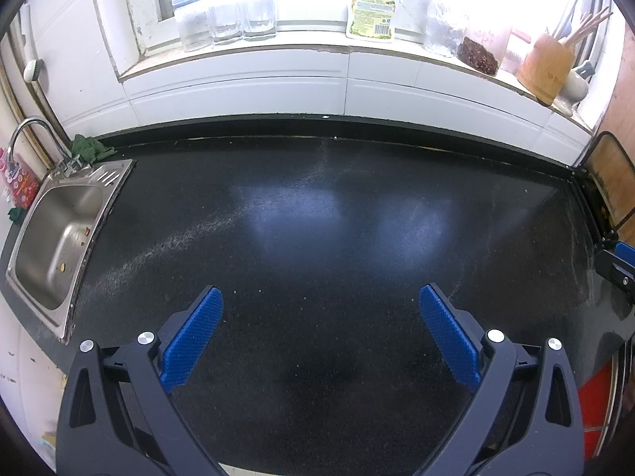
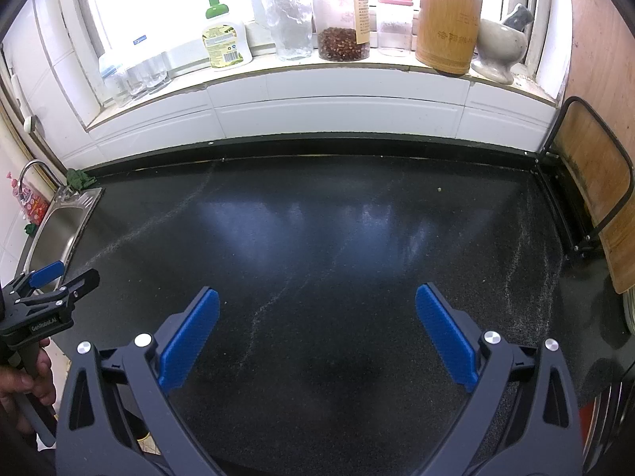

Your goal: Collect trash

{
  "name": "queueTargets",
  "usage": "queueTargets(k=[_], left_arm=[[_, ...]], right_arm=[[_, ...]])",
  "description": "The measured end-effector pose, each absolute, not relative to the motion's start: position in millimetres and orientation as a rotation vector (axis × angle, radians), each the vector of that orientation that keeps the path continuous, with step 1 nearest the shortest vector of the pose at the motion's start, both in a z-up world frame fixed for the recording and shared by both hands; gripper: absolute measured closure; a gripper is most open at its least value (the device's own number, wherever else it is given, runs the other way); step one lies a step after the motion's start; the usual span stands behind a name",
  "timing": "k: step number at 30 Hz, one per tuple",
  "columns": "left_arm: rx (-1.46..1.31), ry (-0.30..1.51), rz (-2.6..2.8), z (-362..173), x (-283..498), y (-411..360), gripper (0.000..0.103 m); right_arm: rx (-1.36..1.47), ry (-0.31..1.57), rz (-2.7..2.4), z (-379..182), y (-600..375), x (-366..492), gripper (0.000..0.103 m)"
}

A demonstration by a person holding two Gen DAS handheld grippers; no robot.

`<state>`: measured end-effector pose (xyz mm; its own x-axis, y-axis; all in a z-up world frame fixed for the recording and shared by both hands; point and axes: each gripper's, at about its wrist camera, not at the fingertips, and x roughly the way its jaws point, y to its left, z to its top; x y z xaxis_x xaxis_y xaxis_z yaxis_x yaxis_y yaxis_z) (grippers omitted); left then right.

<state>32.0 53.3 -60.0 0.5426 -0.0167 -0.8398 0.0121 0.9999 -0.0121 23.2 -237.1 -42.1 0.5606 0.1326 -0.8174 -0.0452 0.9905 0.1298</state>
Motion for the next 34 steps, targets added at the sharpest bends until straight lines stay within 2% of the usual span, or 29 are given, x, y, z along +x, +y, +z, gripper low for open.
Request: queueTargets(k=[27, 34], left_arm=[[0.055, 0.966, -0.027, -60, 39, 42, 0.007], [0.036, 0.979, -0.094, -92, 53, 37, 0.007]], right_arm=[[0.112, 0.994, 0.111, -55, -250, 34, 0.007], [0.101, 0.992, 0.122, -84, -266, 46, 0.007]])
